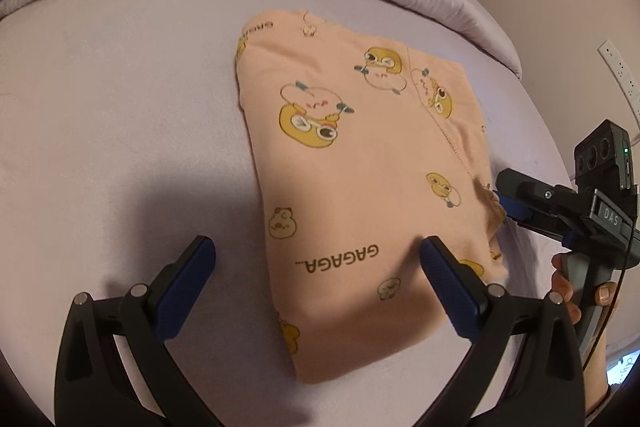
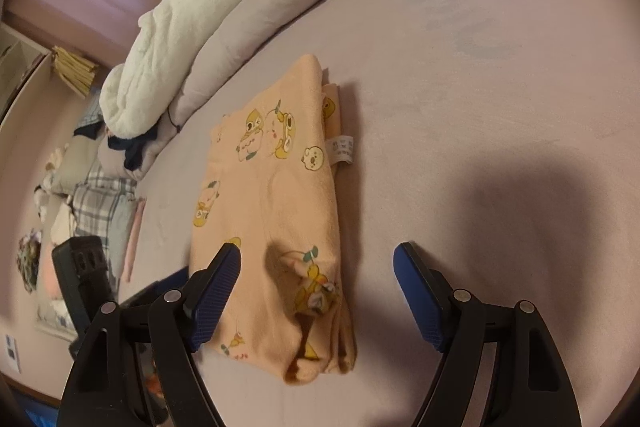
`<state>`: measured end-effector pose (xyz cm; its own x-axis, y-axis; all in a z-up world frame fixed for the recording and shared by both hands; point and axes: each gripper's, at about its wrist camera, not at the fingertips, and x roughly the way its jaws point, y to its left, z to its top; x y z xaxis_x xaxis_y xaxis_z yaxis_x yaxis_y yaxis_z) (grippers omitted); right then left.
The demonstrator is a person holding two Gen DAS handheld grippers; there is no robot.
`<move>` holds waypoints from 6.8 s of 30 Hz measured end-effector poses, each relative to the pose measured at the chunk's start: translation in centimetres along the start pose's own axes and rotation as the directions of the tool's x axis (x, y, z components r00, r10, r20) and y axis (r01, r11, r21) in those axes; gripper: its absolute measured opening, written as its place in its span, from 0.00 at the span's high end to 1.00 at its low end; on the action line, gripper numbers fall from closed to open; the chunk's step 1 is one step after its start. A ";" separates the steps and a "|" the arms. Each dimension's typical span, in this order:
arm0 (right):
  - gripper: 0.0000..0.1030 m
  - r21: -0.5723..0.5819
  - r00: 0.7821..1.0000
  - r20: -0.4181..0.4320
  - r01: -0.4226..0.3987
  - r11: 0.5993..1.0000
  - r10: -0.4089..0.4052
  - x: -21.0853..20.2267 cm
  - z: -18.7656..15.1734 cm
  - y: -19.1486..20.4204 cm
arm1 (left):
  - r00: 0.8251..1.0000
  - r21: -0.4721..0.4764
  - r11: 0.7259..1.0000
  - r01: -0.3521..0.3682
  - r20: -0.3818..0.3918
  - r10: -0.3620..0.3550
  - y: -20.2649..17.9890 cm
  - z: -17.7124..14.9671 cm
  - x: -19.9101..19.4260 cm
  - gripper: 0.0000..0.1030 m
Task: Fold small clothes
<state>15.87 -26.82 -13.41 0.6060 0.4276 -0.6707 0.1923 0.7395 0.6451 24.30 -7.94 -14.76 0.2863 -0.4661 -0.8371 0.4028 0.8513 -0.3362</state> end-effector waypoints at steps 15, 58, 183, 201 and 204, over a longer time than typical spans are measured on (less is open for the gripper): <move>0.23 -0.046 1.000 -0.007 0.017 0.999 -0.017 1.7 1.2 0.8 | 1.000 0.021 0.999 0.030 -0.003 -0.030 -1.2 1.5 1.4 0.01; 0.74 -0.167 1.000 0.004 0.010 0.986 -0.009 4.6 2.8 3.8 | 0.998 0.010 1.000 -0.014 0.060 0.013 -1.9 2.7 2.4 0.35; 0.78 -0.538 0.992 -0.061 -0.126 0.834 0.110 -4.2 -15.8 20.2 | 0.954 -0.070 0.988 -0.141 0.256 0.154 -0.4 -19.5 -18.4 0.65; 0.78 -0.583 0.986 -0.100 -0.167 0.795 0.134 -1.5 -14.8 23.5 | 0.934 -0.125 0.973 -0.191 0.282 0.220 3.8 -17.5 -20.0 0.65; 0.78 -0.583 0.986 -0.100 -0.169 0.794 0.135 -1.0 -14.4 23.9 | 0.932 -0.127 0.972 -0.196 0.284 0.225 4.4 -17.0 -19.9 0.65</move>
<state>8.70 -2.09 -2.63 0.5458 0.5738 -0.6106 -0.3997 0.8188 0.4121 5.63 9.17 -6.88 0.6043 -0.3109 -0.7336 0.2247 0.9499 -0.2174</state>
